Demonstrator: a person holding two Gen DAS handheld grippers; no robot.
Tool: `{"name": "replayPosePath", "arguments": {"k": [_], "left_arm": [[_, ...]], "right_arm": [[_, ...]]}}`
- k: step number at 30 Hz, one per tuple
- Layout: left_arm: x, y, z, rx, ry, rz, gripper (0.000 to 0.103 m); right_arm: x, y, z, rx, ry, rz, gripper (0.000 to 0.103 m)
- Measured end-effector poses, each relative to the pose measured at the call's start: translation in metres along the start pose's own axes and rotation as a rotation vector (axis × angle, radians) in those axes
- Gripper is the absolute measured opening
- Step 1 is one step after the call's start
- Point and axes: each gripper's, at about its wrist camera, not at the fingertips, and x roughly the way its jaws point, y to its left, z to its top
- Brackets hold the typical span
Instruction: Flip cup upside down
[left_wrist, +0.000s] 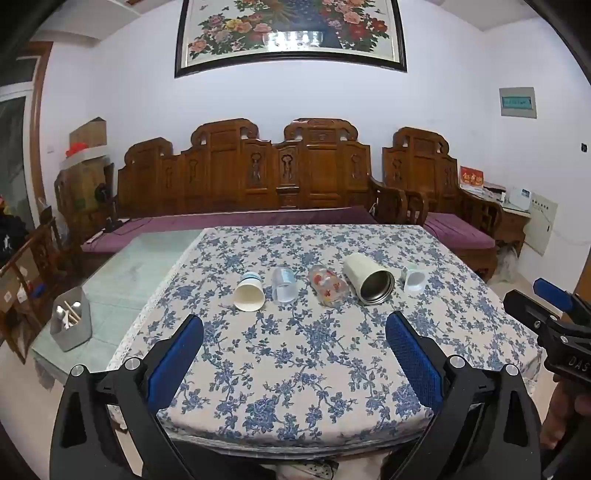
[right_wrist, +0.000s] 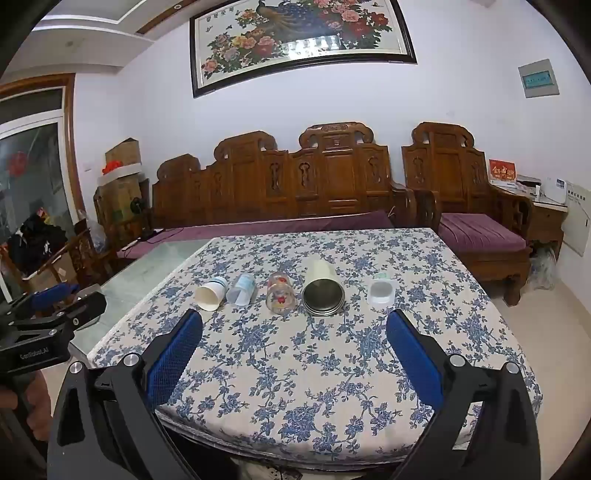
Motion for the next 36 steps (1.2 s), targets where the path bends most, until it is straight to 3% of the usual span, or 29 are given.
{"name": "replayPosePath", "arguments": {"k": [36], "left_arm": [[-0.0058,0.0037,0.0058,-0.001,-0.018,-0.003,0.095]], "right_arm": [[-0.0050,-0.0001,0.0056,-0.001,-0.013,-0.001,0.100]]}}
